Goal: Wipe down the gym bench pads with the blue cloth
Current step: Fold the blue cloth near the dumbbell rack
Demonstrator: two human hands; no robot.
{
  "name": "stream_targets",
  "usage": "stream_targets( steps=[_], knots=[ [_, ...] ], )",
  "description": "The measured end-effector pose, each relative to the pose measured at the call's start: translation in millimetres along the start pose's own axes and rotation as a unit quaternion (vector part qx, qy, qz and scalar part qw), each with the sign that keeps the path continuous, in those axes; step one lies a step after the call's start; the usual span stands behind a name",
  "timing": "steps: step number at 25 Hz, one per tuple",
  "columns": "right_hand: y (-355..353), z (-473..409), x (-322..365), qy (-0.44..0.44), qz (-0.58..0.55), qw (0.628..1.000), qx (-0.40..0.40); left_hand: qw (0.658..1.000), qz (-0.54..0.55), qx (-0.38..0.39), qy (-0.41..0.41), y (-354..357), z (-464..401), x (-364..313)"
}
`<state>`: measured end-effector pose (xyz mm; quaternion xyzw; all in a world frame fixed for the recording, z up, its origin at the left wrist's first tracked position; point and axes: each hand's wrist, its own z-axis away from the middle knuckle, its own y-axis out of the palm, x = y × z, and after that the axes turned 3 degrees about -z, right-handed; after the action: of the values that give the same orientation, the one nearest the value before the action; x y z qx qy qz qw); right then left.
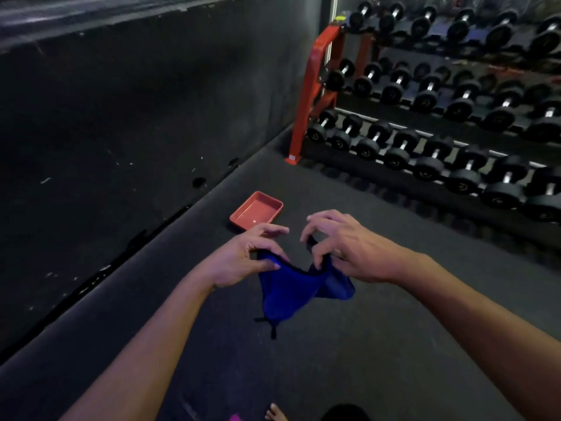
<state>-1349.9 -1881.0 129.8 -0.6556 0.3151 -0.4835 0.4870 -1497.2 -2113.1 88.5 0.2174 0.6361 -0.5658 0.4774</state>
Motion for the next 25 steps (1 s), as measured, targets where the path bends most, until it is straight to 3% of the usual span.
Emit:
stream_targets(
  steps=[7,14,18,22,25],
  knots=[
    [-39.0,-72.2,-82.4,0.005,-0.06,0.998,-0.016,0.996,0.067,0.004,0.05,-35.6,-112.6,34.1],
    [-22.0,-150.0,-198.1,0.056,-0.019,0.998,0.016,0.986,0.022,-0.163,0.007,-123.8,-213.8,91.8],
    [-18.2,-229.2,-247.0,0.124,-0.179,0.974,-0.062,0.983,-0.08,-0.163,-0.01,-191.6,-249.9,123.5],
    [-34.2,-311.1,-280.9,0.128,-0.308,0.937,-0.106,0.983,-0.053,-0.172,-0.024,-256.3,-266.1,157.7],
    [-51.4,-374.2,-306.3,0.11,-0.346,0.925,-0.109,0.97,-0.032,-0.237,-0.041,-302.0,-289.8,182.5]
  ],
)
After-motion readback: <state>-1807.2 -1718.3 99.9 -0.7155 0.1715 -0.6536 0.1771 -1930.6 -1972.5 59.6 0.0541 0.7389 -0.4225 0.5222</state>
